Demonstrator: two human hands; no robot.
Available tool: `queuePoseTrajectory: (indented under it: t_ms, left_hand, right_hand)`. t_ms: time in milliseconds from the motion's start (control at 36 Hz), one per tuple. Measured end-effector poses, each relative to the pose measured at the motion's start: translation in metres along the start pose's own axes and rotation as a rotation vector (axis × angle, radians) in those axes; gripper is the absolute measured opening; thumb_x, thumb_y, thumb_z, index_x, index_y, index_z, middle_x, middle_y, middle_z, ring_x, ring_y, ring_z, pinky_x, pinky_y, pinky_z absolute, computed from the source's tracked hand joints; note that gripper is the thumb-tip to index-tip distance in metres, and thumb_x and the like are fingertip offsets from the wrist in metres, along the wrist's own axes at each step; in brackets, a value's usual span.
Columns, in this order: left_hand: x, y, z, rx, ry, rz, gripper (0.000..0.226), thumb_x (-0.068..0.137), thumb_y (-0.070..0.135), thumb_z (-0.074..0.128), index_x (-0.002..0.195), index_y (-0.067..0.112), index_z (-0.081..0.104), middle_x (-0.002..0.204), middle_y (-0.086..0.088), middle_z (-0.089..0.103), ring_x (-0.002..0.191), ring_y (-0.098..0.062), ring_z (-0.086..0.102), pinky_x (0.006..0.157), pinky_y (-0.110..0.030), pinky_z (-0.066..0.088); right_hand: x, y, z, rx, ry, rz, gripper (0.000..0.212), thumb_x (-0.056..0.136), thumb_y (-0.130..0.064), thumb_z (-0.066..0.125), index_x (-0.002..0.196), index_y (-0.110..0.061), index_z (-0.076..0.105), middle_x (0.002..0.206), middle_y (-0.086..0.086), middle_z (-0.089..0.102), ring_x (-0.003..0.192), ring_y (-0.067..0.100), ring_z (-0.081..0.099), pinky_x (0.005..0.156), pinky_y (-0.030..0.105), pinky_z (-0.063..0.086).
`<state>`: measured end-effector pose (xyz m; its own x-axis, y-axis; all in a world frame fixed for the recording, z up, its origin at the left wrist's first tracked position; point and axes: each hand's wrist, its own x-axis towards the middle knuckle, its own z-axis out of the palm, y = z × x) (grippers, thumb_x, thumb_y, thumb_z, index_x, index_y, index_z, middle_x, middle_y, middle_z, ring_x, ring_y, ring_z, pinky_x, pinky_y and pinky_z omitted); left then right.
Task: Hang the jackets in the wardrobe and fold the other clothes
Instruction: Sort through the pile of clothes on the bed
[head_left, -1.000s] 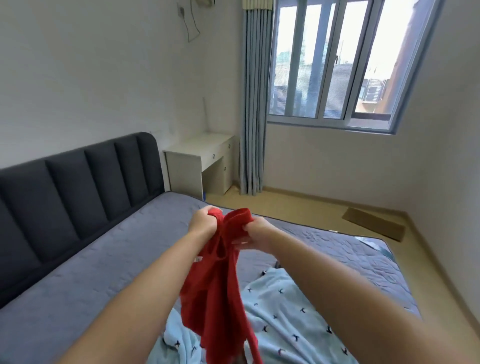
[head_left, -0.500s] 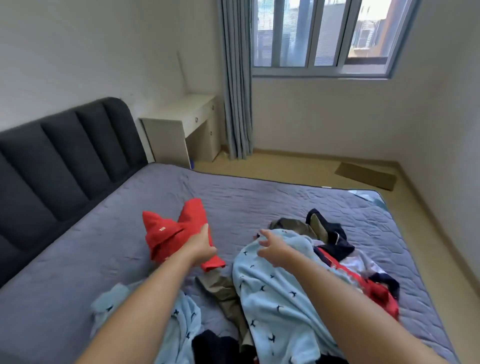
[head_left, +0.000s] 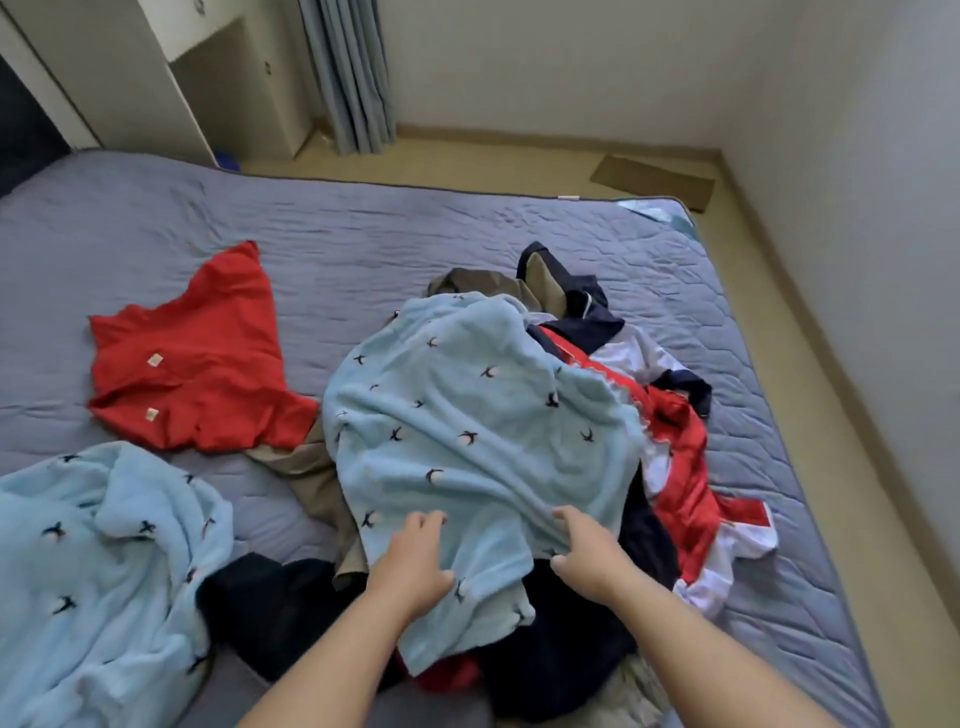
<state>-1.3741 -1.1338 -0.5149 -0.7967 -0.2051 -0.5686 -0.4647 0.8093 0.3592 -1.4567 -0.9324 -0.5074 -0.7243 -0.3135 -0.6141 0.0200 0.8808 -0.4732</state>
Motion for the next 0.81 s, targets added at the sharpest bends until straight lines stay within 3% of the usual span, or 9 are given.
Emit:
queuePoseTrajectory:
  t_ms: [167, 278, 389, 444, 500, 583, 639, 722, 806]
  left_hand:
    - [0.053, 0.035, 0.026, 0.218, 0.282, 0.092, 0.064, 0.090, 0.019, 0.056, 0.144, 0.024, 0.021, 0.157, -0.007, 0.001, 0.136, -0.026, 0.025, 0.095, -0.036, 0.043]
    - [0.087, 0.055, 0.034, 0.469, 0.383, 0.180, 0.066, 0.094, 0.018, 0.049, 0.148, 0.031, 0.013, 0.158, -0.009, -0.013, 0.146, -0.029, 0.000, 0.106, -0.043, 0.029]
    - [0.110, 0.066, 0.037, 0.500, 0.412, 0.188, 0.029, 0.097, 0.016, 0.039, 0.124, 0.024, 0.049, 0.157, -0.009, 0.013, 0.145, -0.028, 0.011, 0.107, -0.042, 0.023]
    - [0.116, 0.069, 0.035, 0.432, 0.448, 0.193, 0.019, 0.094, 0.013, 0.042, 0.107, 0.021, 0.055, 0.133, -0.007, 0.047, 0.130, -0.027, 0.037, 0.099, -0.036, 0.028]
    - [0.116, 0.072, 0.028, 0.243, 0.435, 0.140, 0.015, 0.093, 0.010, 0.042, 0.099, 0.017, 0.053, 0.104, -0.010, 0.060, 0.106, -0.031, 0.053, 0.081, -0.034, 0.032]
    - [0.113, 0.072, 0.016, 0.025, 0.385, 0.010, 0.004, 0.092, 0.012, 0.045, 0.095, 0.013, 0.044, 0.099, -0.019, 0.062, 0.095, -0.038, 0.057, 0.067, -0.036, 0.032]
    - [0.111, 0.067, 0.007, -0.027, 0.340, -0.061, 0.003, 0.092, 0.012, 0.044, 0.094, 0.010, 0.043, 0.107, -0.022, 0.059, 0.099, -0.038, 0.055, 0.070, -0.038, 0.033]
    - [0.099, 0.063, -0.005, -0.109, 0.168, -0.062, 0.027, 0.099, 0.023, 0.043, 0.108, 0.000, 0.054, 0.115, -0.023, 0.055, 0.108, -0.034, 0.053, 0.081, -0.037, 0.035]
    - [0.066, 0.059, -0.026, -0.489, -0.077, -0.012, 0.054, 0.085, 0.065, 0.052, 0.093, 0.012, 0.064, 0.088, -0.002, 0.063, 0.083, -0.018, 0.061, 0.071, -0.028, 0.041]
  right_hand:
    - [0.034, 0.034, 0.010, -0.050, 0.039, -0.064, 0.061, 0.091, -0.014, 0.053, 0.146, -0.023, 0.028, 0.151, -0.003, 0.028, 0.131, 0.016, 0.040, 0.092, 0.024, 0.043]
    - [0.043, 0.048, 0.019, -0.089, 0.025, -0.122, 0.060, 0.089, -0.014, 0.052, 0.143, -0.025, 0.030, 0.146, -0.003, 0.032, 0.127, 0.017, 0.043, 0.096, 0.028, 0.044]
    - [0.047, 0.060, 0.025, -0.083, 0.015, -0.196, 0.058, 0.088, -0.016, 0.052, 0.142, -0.026, 0.032, 0.142, -0.006, 0.035, 0.125, 0.014, 0.043, 0.097, 0.029, 0.045]
    - [0.049, 0.063, 0.023, -0.061, 0.025, -0.207, 0.058, 0.088, -0.016, 0.053, 0.142, -0.027, 0.033, 0.141, -0.008, 0.036, 0.123, 0.012, 0.045, 0.094, 0.027, 0.046]
    - [0.052, 0.064, 0.017, -0.002, 0.049, -0.184, 0.059, 0.087, -0.016, 0.055, 0.141, -0.027, 0.034, 0.140, -0.006, 0.037, 0.116, 0.010, 0.047, 0.087, 0.022, 0.043]
    - [0.058, 0.058, 0.003, 0.084, 0.123, -0.158, 0.061, 0.083, -0.013, 0.057, 0.139, -0.025, 0.036, 0.135, 0.000, 0.039, 0.102, 0.012, 0.048, 0.083, 0.022, 0.041]
    - [0.058, 0.052, -0.006, 0.079, 0.173, -0.163, 0.070, 0.081, -0.012, 0.061, 0.143, -0.023, 0.030, 0.140, 0.002, 0.035, 0.116, 0.018, 0.046, 0.093, 0.027, 0.042]
    - [0.056, 0.043, -0.016, -0.046, 0.250, -0.169, 0.092, 0.080, -0.014, 0.065, 0.151, -0.033, 0.010, 0.156, 0.000, 0.009, 0.140, 0.024, 0.022, 0.105, 0.041, 0.038]
    - [0.048, 0.031, -0.019, -0.114, 0.256, -0.124, 0.100, 0.080, -0.020, 0.068, 0.148, -0.044, -0.002, 0.158, -0.002, -0.011, 0.146, 0.026, 0.004, 0.106, 0.052, 0.035]
